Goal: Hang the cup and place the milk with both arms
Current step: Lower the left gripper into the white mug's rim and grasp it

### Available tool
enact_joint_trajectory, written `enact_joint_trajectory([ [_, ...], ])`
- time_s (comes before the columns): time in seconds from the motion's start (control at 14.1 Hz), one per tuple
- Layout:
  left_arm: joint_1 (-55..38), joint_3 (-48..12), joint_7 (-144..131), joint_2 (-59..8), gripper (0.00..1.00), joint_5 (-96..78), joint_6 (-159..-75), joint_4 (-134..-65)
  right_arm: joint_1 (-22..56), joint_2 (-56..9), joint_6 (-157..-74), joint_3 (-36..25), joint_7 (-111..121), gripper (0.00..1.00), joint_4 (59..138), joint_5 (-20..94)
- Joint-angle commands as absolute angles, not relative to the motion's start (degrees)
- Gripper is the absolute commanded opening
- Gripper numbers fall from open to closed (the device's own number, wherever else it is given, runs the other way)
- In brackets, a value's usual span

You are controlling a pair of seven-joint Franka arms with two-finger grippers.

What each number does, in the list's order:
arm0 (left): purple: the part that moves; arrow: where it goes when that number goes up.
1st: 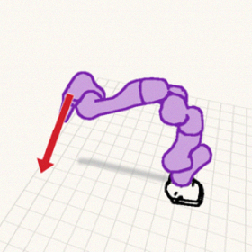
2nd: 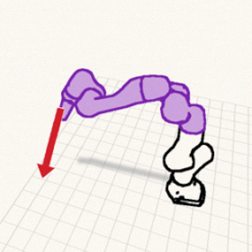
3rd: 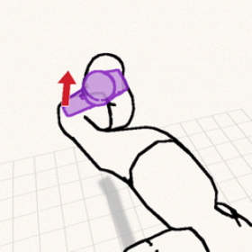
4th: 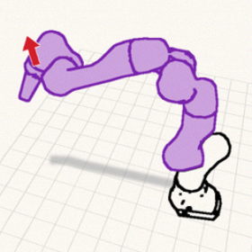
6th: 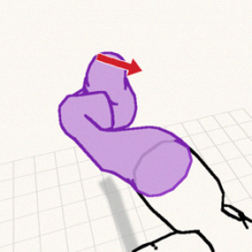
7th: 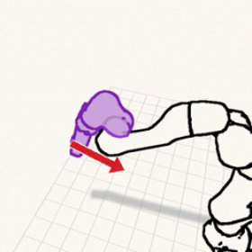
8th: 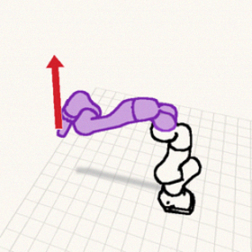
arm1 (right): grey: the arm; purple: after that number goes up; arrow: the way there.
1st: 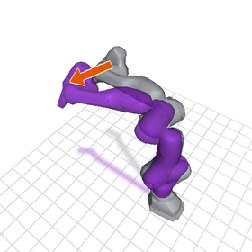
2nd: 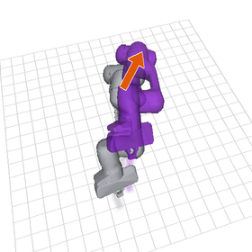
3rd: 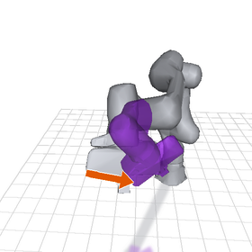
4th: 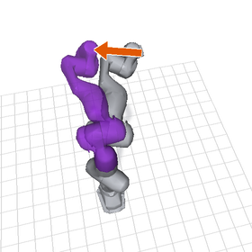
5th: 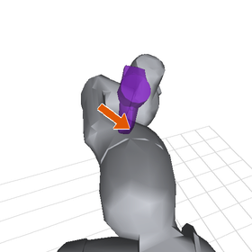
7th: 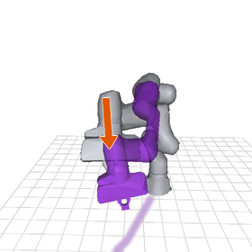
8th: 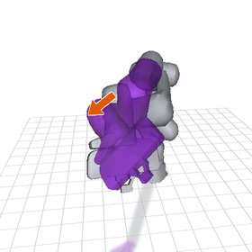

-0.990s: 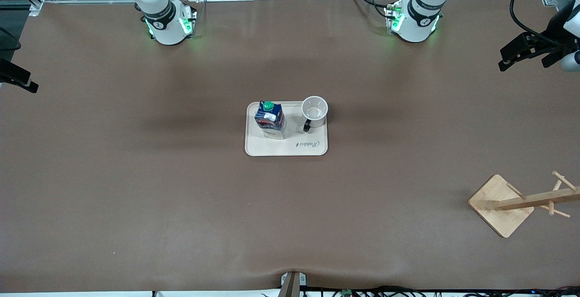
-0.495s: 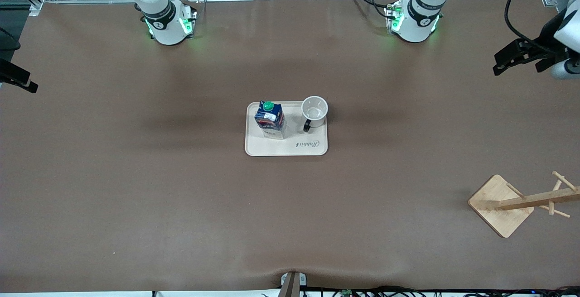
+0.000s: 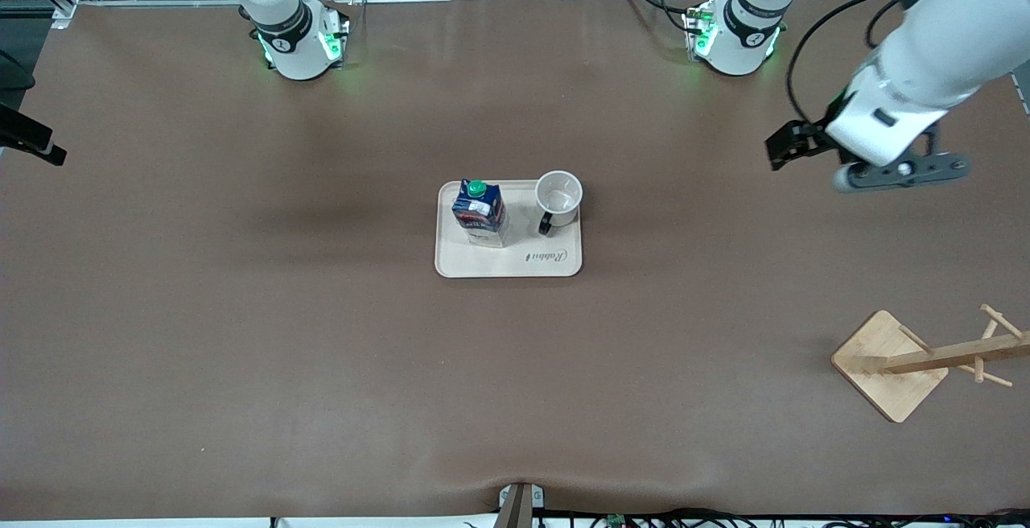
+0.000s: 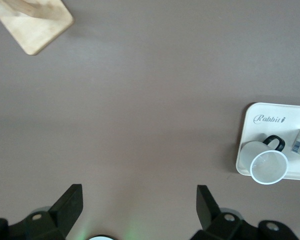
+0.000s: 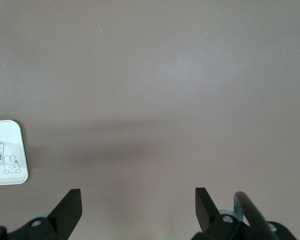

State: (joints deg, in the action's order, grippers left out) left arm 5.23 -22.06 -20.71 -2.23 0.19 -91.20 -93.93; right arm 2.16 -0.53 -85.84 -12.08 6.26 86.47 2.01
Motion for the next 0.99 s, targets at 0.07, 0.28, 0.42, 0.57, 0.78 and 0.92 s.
enact_joint_trajectory([
  [0.07, 5.9, -26.7, -21.9, -3.0, 1.00, -0.7, -101.4, -99.9, 2.1, -0.9, -85.4, -11.8, 6.2, 1.00, 85.3, 2.0],
  [0.28, 5.7, -30.7, -21.9, -3.0, 1.00, -0.7, -106.9, -104.6, 2.0, -0.9, -85.4, -11.8, 6.2, 1.00, 85.3, 2.1],
  [0.42, 5.4, -32.2, -21.9, -4.1, 1.00, -0.7, -107.8, -104.4, 1.8, -0.9, -85.4, -11.8, 6.2, 1.00, 85.3, 2.2],
  [0.57, 4.2, -33.0, -21.9, -4.9, 1.00, -0.4, -107.8, -106.5, 1.8, -1.0, -85.4, -11.8, 6.6, 1.00, 85.3, 2.2],
  [0.78, 1.2, -33.1, -22.0, -4.9, 1.00, -0.4, -109.5, -109.2, 2.1, -1.1, -85.4, -11.8, 6.6, 1.00, 85.3, 2.2],
  [0.92, -0.4, -33.1, -22.1, -5.5, 1.00, -0.4, -111.6, -110.6, 2.2, -1.5, -85.4, -11.8, 6.5, 1.00, 85.3, 2.3],
])
